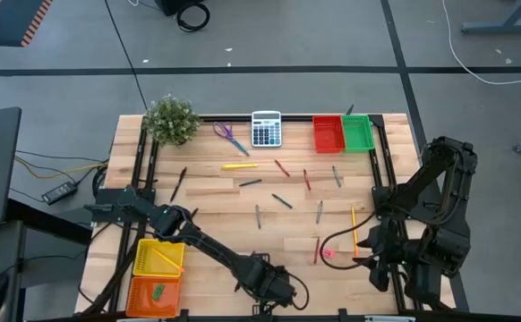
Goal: Sort crayons/erasers/pens/pencils in bins
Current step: Put the yellow eraser into the orange bin
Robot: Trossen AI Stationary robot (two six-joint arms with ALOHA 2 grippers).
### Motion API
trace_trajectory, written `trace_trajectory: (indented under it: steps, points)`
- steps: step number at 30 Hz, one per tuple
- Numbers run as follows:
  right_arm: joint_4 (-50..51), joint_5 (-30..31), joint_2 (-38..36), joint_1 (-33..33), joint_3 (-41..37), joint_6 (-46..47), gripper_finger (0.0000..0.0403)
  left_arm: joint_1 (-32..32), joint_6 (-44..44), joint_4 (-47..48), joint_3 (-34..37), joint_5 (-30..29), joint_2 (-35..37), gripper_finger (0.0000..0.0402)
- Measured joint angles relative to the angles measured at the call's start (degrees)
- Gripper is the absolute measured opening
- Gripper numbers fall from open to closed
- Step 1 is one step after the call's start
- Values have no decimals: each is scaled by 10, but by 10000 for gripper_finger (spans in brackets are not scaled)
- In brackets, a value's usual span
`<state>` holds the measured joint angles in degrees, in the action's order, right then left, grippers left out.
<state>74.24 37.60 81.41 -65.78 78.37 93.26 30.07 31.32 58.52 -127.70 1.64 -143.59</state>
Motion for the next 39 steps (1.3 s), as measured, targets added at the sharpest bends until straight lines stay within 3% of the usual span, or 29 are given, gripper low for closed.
trace_trajectory:
  steps: [8, 13, 19, 26, 32, 39]
  points:
    - [-32, -1, 5, 0, 0, 17, 216, -11, -20, 7, 0, -41, 0, 60]
    - [-33, -3, 5, 0, 0, 17, 216, -11, -25, 5, 0, -44, 0, 113]
    - [-33, -3, 5, 0, 0, 14, 216, -15, -45, -1, 0, -93, 0, 184]
    - [-31, -6, 5, 0, 0, 13, 216, -28, -110, -11, -2, -73, -15, 238]
    - [-30, -16, 5, 0, 0, 12, 216, -29, -152, -13, -2, -67, -16, 238]
    - [-21, -16, 4, 0, 0, 12, 216, -25, -163, -11, -2, -80, -16, 193]
